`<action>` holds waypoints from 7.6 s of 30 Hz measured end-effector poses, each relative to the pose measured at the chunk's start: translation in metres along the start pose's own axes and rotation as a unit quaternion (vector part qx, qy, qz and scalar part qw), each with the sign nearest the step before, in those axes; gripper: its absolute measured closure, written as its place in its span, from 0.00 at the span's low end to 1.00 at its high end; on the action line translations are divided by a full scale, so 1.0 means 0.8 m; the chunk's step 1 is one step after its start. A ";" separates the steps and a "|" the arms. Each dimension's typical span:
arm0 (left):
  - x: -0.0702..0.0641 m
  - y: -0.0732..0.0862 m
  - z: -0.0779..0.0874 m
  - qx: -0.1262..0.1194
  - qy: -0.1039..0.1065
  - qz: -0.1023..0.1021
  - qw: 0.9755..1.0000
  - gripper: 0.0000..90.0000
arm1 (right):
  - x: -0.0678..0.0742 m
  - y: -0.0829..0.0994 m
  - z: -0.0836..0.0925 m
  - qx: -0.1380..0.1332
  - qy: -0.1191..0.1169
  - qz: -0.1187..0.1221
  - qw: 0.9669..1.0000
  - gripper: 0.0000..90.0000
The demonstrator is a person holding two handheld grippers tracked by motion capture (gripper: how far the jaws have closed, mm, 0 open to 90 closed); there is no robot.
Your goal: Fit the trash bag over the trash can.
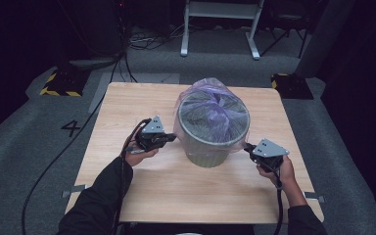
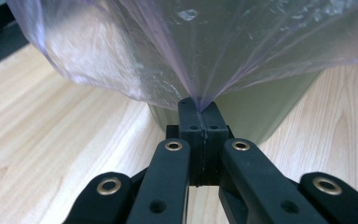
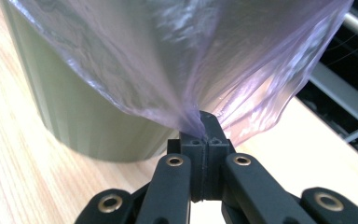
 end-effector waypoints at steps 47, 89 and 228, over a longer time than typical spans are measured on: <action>0.006 0.024 -0.016 0.000 -0.030 0.037 0.999 0.98 | -0.087 -0.110 0.072 -0.128 -0.036 -0.056 0.989 0.39; 0.016 0.000 -0.051 0.017 -0.048 0.046 0.998 1.00 | -0.184 -0.153 -0.052 -0.022 0.014 -0.165 0.986 1.00; -0.049 0.135 0.056 0.109 -0.027 0.033 0.993 0.16 | -0.033 -0.115 0.095 -0.014 -0.047 -0.090 0.995 0.22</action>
Point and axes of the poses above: each handheld gripper's, and its own axes: z roughly backward along the jaws, y roughly out of its underside, x roughly to its left, the point moved 2 cm from there along -z, roughly forward along the jaws, and after that the axes turned 14 degrees about -y, right-handed, at the moved point
